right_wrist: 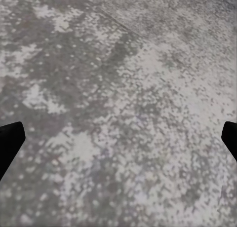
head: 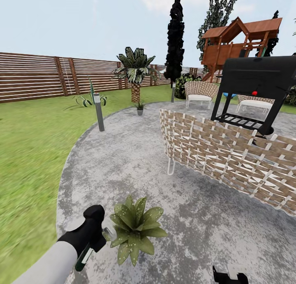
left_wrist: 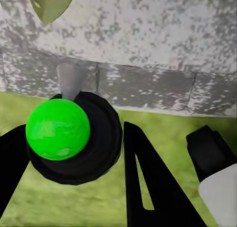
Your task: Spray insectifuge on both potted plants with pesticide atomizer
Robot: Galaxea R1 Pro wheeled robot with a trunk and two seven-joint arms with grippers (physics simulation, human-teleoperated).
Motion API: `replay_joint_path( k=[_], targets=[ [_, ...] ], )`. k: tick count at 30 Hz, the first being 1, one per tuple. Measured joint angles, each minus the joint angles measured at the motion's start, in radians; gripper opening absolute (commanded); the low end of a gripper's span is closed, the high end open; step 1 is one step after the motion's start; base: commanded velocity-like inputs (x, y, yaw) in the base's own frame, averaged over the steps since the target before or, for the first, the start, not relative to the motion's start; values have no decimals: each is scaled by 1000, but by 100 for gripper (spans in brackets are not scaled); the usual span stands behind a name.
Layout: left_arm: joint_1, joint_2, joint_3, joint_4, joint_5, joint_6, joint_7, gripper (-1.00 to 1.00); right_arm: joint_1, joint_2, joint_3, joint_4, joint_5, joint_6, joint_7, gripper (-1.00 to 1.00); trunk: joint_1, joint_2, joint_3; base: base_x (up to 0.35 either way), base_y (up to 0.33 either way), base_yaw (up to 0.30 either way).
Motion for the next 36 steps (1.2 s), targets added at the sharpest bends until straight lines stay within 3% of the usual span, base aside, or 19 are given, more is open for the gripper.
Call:
replay_joint_path(
  k=[3,5,8,10,12,16,17,25,27,29,31,34,36],
  targets=[
    [8,0,10,-11,6,-2,8,-100,0,-1,0,-3,0,0,0,100,0,0,0,0,0,0],
    [9,-2,63,-15,19,-20,9,-100,0,-1,0,-4,0,0,0,100,0,0,0,0,0,0],
    [9,-4,191,-17,41,-137,11,-100,0,0,1,-5,1,0,0,100,0,0,0,0,0,0],
    [9,2,240,-17,43,-156,11,-100,0,0,0,-3,1,0,0,100,0,0,0,0,0,0],
    [9,3,265,-17,46,-161,13,-100,0,-1,0,0,1,0,-1,100,0,0,0,0,0,0],
    [9,2,267,-17,46,-163,13,-100,0,-1,0,2,1,0,-3,100,0,0,0,-180,-200,0],
    [9,2,274,-17,43,-187,72,-100,0,-1,0,3,1,0,-4,100,0,0,0,-132,-284,0],
    [9,-2,282,-16,53,-180,80,-100,0,-1,0,3,1,0,-3,100,0,0,-2,-47,-51,45],
    [9,-8,280,-13,77,-192,76,-100,0,-1,0,3,1,0,-3,100,0,0,-3,0,0,21],
    [9,-11,275,-8,128,-244,68,-100,0,-1,0,3,1,0,-3,100,0,0,-3,0,0,-6],
    [9,-11,254,-5,139,-273,72,-100,0,-1,0,3,1,0,-3,100,0,0,-3,0,0,-119],
    [9,-13,190,-10,141,-265,73,-100,0,-1,0,4,0,1,-2,100,0,0,-2,0,0,-231],
    [4,-46,154,-11,147,-183,74,-100,0,-1,0,4,0,1,-2,100,0,0,-1,0,0,-255]
  ],
)
